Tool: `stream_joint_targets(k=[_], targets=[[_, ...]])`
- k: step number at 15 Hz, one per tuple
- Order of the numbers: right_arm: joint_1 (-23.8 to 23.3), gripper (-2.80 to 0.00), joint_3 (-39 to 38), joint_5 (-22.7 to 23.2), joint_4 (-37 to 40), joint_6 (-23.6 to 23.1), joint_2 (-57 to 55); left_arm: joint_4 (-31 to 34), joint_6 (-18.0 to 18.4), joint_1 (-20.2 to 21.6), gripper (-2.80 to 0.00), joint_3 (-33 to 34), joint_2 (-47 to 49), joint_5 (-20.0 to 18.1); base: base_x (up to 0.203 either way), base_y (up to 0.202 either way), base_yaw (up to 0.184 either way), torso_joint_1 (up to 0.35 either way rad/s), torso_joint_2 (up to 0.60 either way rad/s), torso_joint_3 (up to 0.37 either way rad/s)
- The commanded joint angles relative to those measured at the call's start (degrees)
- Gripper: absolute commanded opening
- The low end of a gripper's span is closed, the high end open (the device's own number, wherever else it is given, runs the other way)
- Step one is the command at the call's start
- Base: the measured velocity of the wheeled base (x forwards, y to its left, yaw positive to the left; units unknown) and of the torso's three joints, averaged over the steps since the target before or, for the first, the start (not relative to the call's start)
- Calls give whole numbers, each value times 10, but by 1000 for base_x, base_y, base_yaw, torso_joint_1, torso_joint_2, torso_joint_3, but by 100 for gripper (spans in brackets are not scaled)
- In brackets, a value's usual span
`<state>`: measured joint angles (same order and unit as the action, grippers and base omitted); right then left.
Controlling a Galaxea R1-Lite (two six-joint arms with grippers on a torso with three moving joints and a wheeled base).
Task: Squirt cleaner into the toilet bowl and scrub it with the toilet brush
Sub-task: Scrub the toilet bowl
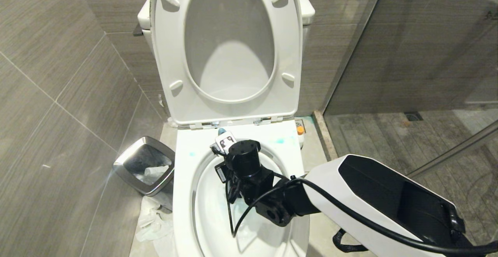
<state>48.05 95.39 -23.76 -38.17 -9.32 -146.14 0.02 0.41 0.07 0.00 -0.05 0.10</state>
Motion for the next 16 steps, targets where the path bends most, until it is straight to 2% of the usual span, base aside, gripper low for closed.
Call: stream_joint_targets(k=[1,8,13,16], targets=[[-3,-280,1,-1,-2,-1,-24,0,-1,0,-280,0,0,0,0,0,0,0,0,0],[0,-280,-40,-2,-2,-1,51,0,0,0,-280,0,0,0,0,0,0,0,0,0],[12,-280,-167,-2,-6,3,162,0,0,0,-280,0,0,1,0,0,0,0,0,0],[12,-280,-187,-3,-38,1,175,0,0,0,-280,0,0,0,0,0,0,0,0,0]])
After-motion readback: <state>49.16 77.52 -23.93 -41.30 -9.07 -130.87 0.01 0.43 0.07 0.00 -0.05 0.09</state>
